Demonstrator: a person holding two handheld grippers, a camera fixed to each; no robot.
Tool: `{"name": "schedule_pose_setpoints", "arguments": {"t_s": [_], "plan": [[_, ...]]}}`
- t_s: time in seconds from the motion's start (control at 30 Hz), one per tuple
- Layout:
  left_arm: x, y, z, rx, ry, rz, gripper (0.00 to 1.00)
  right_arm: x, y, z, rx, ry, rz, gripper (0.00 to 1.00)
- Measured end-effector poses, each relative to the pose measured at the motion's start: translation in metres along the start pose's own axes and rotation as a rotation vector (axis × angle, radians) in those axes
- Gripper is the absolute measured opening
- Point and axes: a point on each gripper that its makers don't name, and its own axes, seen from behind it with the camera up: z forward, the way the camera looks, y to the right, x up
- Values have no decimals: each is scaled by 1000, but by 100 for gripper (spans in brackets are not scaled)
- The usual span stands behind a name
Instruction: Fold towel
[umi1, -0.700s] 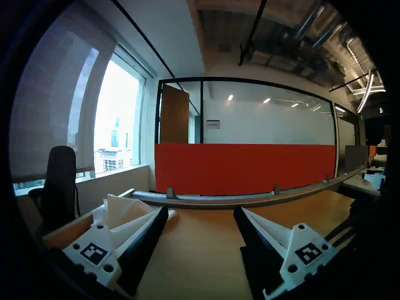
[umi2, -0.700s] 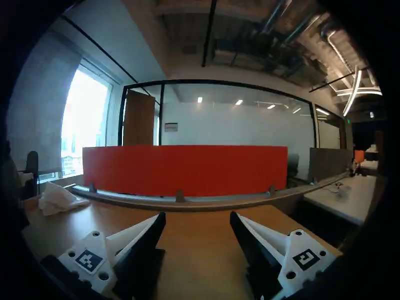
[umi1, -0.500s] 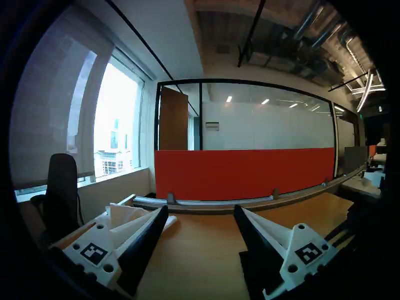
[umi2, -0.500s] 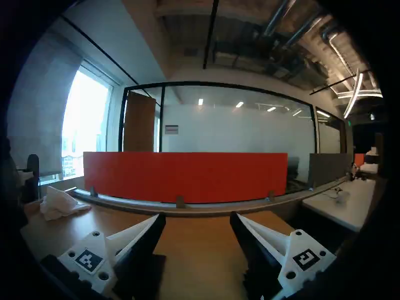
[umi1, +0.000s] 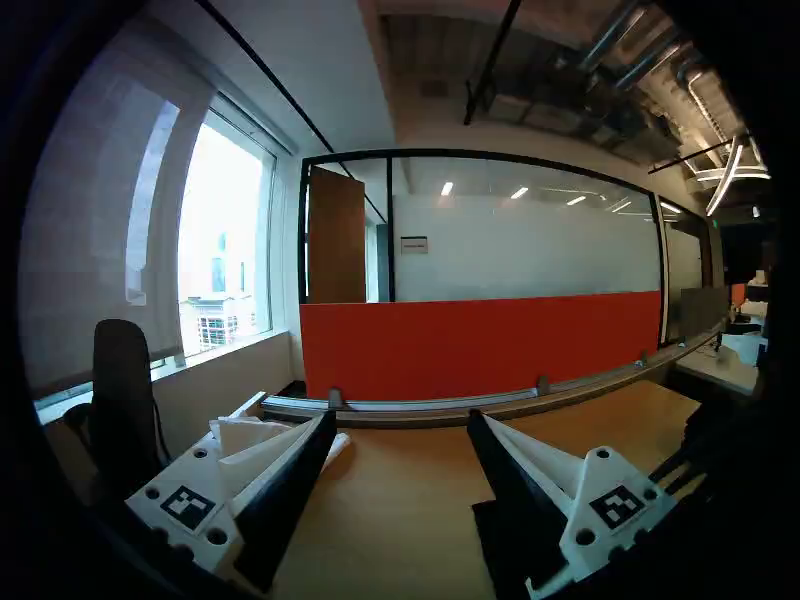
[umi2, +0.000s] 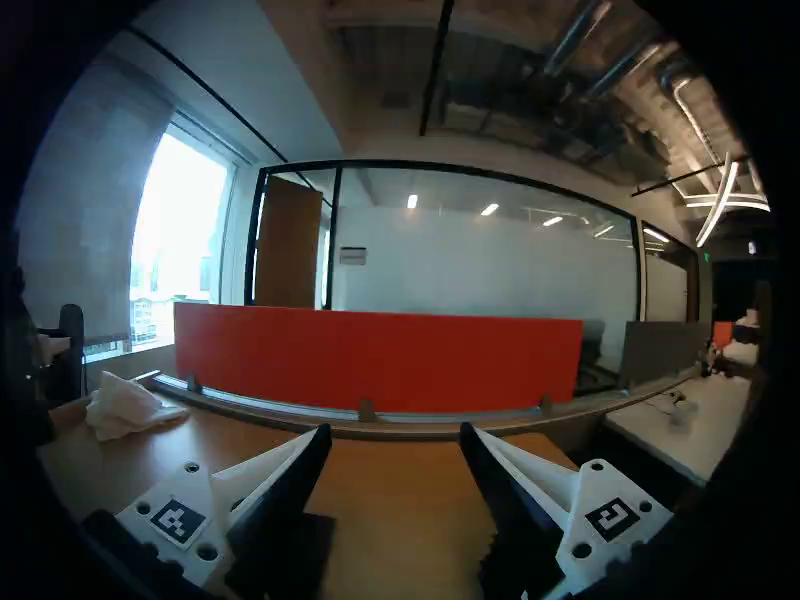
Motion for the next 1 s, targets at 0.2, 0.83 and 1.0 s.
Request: {"name": "schedule_pose_setpoints", "arguments": {"t_s": [0.2, 0.83, 1.0], "plan": [[-2, 7, 1, -51, -35, 21, 97, 7, -11, 1, 50, -25, -33, 99], [-41, 61, -3, -339, -183, 104, 97, -29, -75, -11, 390, -223, -184, 100], [-51, 69, -6, -376, -207, 122, 97, -36, -85, -14, 438, -251, -202, 100]]}}
